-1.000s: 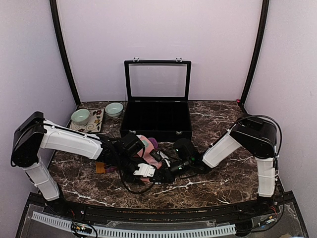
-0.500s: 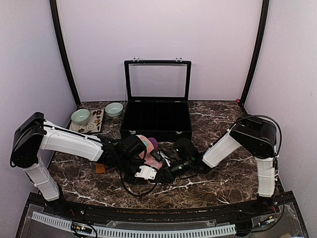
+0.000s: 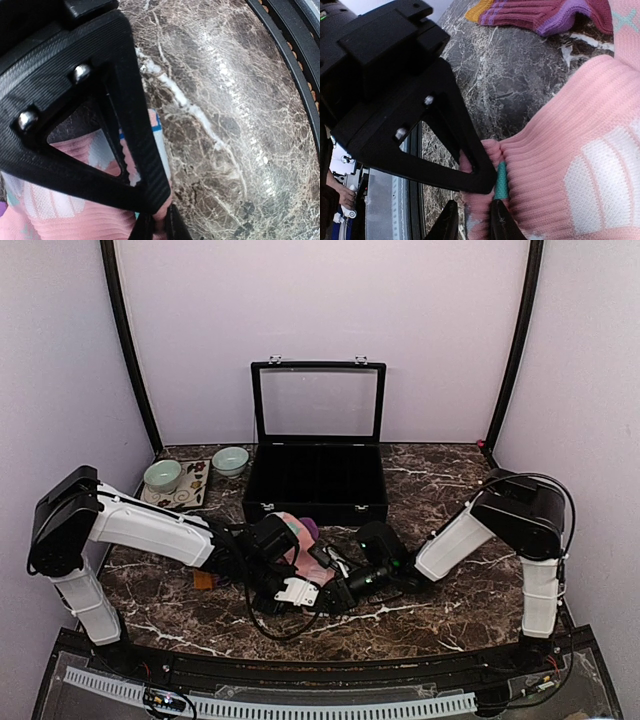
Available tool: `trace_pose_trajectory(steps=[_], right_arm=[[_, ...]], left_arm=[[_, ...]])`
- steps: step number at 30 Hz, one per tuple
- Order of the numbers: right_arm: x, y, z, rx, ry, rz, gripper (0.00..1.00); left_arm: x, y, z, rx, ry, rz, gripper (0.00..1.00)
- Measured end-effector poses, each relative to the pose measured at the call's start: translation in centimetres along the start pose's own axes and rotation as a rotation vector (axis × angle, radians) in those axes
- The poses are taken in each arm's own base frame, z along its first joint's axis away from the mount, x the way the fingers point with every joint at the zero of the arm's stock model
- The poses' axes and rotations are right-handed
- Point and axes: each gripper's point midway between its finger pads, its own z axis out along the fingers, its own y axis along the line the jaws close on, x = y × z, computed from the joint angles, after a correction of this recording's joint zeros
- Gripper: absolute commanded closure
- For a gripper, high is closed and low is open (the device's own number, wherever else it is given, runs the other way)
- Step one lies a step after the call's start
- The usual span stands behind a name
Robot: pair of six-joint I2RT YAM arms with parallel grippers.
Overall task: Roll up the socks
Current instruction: Roll the sock at the center of the board.
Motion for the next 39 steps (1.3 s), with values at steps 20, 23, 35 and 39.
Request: trace_pose_trajectory(steps=[20,23,35,39], right_arm=[[0.9,-1.4,-9.5,0.458,-0.269,-0.074,0.01],[-1.1,-0.6,-12.7,0.606,-0.388,-0.124,0.0],[0.3,1.3,-16.8,0.723,-0.53,-0.401,0.04],[0.9,3.5,-13.4,0.691,-0.386,-0.614,0.24]], left_arm=[[-0.2,1.4,0.4,0.227,-0.112,-0.21,0.96],[-0.4,1.3,0.5,0.26,-0.113,-0.226,0.96],[-1.1,1.2,0.9,0.387,-0.12,-0.289,0.96],[-1.6,1.0,1.1,0.461,-0.135,-0.322,0.96]])
